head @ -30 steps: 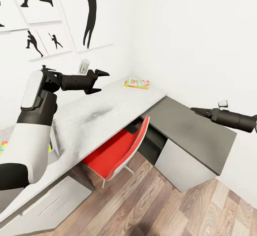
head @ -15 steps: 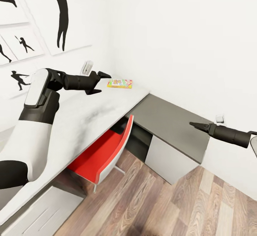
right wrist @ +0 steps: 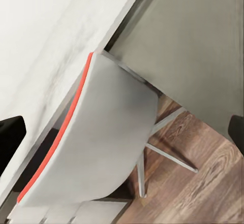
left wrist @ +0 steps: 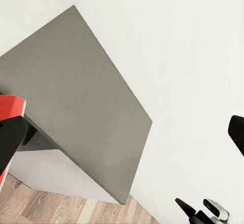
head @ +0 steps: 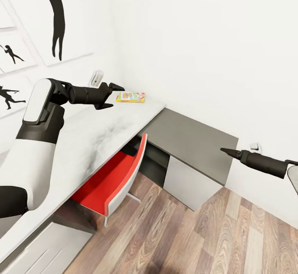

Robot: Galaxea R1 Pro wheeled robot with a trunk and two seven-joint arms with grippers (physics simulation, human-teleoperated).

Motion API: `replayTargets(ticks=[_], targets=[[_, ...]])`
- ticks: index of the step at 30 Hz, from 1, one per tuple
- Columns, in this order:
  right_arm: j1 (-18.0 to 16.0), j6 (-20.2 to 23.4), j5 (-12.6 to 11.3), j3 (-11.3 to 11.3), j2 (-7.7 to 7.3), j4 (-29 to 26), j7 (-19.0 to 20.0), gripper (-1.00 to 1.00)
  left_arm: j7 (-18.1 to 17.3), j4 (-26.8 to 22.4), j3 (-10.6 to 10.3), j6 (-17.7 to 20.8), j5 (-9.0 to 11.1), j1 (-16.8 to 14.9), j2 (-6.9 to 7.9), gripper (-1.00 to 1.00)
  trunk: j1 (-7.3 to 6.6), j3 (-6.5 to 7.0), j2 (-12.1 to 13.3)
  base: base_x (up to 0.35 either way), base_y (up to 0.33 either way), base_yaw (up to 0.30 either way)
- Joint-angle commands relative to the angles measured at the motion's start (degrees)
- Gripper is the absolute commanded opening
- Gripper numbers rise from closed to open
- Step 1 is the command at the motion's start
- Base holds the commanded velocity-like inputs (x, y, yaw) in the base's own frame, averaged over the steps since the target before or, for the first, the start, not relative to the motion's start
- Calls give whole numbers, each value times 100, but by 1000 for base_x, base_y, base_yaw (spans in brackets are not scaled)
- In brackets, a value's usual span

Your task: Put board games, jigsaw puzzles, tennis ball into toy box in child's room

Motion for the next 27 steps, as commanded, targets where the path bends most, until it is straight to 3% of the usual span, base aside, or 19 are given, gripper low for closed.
replayTargets(ticks=[1,16,27], targets=[[0,5,4,-5,9,86,-12,100,58,-4,-11,-2,58,-8,16,100,3,-10,-10,9,8,-38],[14,-216,-2,-5,51,542,-156,100,61,-1,-127,22,52,-30,85,100,3,-10,-10,146,122,-21],[15,-225,12,39,70,611,-288,100,77,-9,-221,21,51,-7,194,100,3,-10,-10,235,129,-185]])
